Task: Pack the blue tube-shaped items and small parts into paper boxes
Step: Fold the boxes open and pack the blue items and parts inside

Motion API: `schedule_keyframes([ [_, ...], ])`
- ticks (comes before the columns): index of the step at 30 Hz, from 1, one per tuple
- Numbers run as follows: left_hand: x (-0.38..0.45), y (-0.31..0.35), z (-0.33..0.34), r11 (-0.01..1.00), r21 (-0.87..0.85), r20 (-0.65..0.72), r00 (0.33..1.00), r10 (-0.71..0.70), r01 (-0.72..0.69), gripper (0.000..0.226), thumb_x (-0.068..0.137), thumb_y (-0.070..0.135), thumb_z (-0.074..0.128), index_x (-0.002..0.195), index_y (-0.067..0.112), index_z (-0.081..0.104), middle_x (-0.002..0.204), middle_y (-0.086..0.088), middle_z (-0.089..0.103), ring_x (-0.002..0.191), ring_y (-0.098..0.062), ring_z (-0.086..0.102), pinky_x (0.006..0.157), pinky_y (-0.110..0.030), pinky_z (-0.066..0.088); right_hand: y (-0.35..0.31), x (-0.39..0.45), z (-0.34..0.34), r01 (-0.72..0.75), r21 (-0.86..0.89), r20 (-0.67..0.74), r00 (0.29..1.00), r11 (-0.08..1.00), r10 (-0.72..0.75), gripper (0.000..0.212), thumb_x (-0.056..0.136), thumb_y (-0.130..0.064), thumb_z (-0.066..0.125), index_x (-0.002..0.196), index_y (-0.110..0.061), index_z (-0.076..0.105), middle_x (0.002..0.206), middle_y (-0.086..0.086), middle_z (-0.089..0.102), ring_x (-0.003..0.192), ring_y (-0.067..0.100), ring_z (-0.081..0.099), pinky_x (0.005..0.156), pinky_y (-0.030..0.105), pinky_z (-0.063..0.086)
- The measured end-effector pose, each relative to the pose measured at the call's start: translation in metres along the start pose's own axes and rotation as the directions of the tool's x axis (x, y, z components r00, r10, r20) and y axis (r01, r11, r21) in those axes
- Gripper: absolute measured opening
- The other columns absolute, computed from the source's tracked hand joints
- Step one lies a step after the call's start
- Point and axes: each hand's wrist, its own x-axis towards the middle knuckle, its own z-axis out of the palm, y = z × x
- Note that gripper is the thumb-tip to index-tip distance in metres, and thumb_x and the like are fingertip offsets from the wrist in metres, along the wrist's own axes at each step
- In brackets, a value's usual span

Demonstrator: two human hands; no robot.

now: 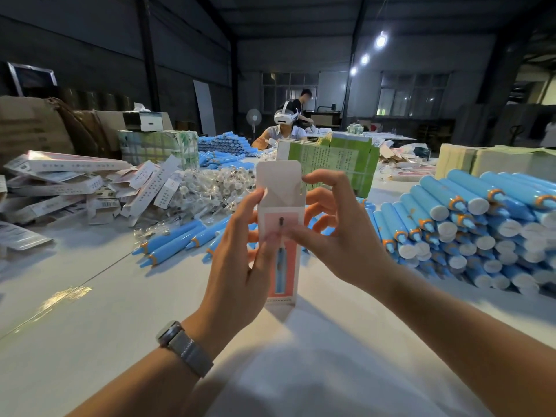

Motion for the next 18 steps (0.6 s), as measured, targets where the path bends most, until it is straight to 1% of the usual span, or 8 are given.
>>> schedule_keyframes([
  [2, 0.0004, -0.0006, -0.0013, 1.000, 0.005, -0.002, 1.000, -0.019, 0.019, 0.049, 0.101, 0.032, 0.046, 0.145, 0.044, 0.028, 0.127, 0.010, 0.059, 0.102, -0.018, 0.067, 0.077, -0.044, 0.061, -0.0001, 0.0001, 0.0008, -0.025, 0.051, -0.002, 1.000, 0.998, 0.025, 0.051, 0.077, -0.038, 0.076, 0.111, -0.051, 0.041, 0.093, -0.015, 0.067, 0.073, 0.014, 0.063, 0.062, 0.027, 0.051],
  [5, 0.0025, -0.0026, -0.0028, 0.999, -0.006, 0.015, 0.999, -0.041, 0.041, 0.047, 0.100, 0.035, 0.046, 0.143, 0.046, 0.032, 0.122, 0.011, 0.061, 0.101, -0.021, 0.065, 0.075, -0.046, 0.060, -0.0005, 0.0001, 0.0018, -0.049, 0.086, -0.002, 0.999, 0.995, 0.049, 0.050, 0.079, -0.035, 0.077, 0.111, -0.052, 0.043, 0.095, -0.012, 0.068, 0.074, 0.014, 0.064, 0.062, 0.023, 0.051],
  [8, 0.0052, -0.0037, -0.0040, 0.998, -0.027, 0.032, 0.998, -0.059, 0.060, 0.043, 0.098, 0.044, 0.046, 0.138, 0.052, 0.032, 0.115, 0.017, 0.061, 0.101, -0.023, 0.063, 0.072, -0.047, 0.060, 0.0002, -0.0009, 0.0047, -0.074, 0.104, -0.003, 0.997, 0.992, 0.074, 0.051, 0.081, -0.031, 0.076, 0.112, -0.053, 0.042, 0.096, -0.010, 0.068, 0.076, 0.016, 0.064, 0.063, 0.027, 0.053],
  [11, 0.0055, -0.0050, -0.0047, 0.996, -0.033, 0.042, 0.996, -0.079, 0.080, 0.041, 0.097, 0.045, 0.047, 0.133, 0.057, 0.033, 0.114, 0.016, 0.060, 0.098, -0.025, 0.062, 0.069, -0.046, 0.060, 0.0010, -0.0023, 0.0067, -0.083, 0.109, 0.002, 0.997, 0.991, 0.083, 0.052, 0.083, -0.031, 0.075, 0.113, -0.053, 0.039, 0.097, -0.011, 0.068, 0.077, 0.016, 0.064, 0.064, 0.030, 0.054],
  [15, 0.0043, -0.0028, -0.0043, 0.993, -0.089, 0.032, 0.997, -0.074, 0.077, 0.038, 0.094, 0.050, 0.048, 0.127, 0.063, 0.035, 0.116, 0.020, 0.060, 0.101, -0.024, 0.062, 0.076, -0.051, 0.059, 0.0003, -0.0034, 0.0061, -0.060, 0.077, 0.010, 0.998, 0.995, 0.060, 0.052, 0.084, -0.033, 0.072, 0.113, -0.060, 0.038, 0.100, -0.008, 0.067, 0.077, 0.016, 0.063, 0.062, 0.026, 0.053],
  [18, 0.0041, -0.0023, -0.0031, 0.992, -0.107, 0.031, 0.997, -0.066, 0.069, 0.039, 0.096, 0.045, 0.049, 0.127, 0.064, 0.035, 0.116, 0.021, 0.061, 0.101, -0.025, 0.063, 0.078, -0.055, 0.058, 0.0006, -0.0027, 0.0042, -0.061, 0.071, 0.023, 0.998, 0.996, 0.060, 0.049, 0.085, -0.033, 0.071, 0.115, -0.056, 0.040, 0.102, -0.007, 0.067, 0.077, 0.014, 0.062, 0.061, 0.024, 0.051],
])
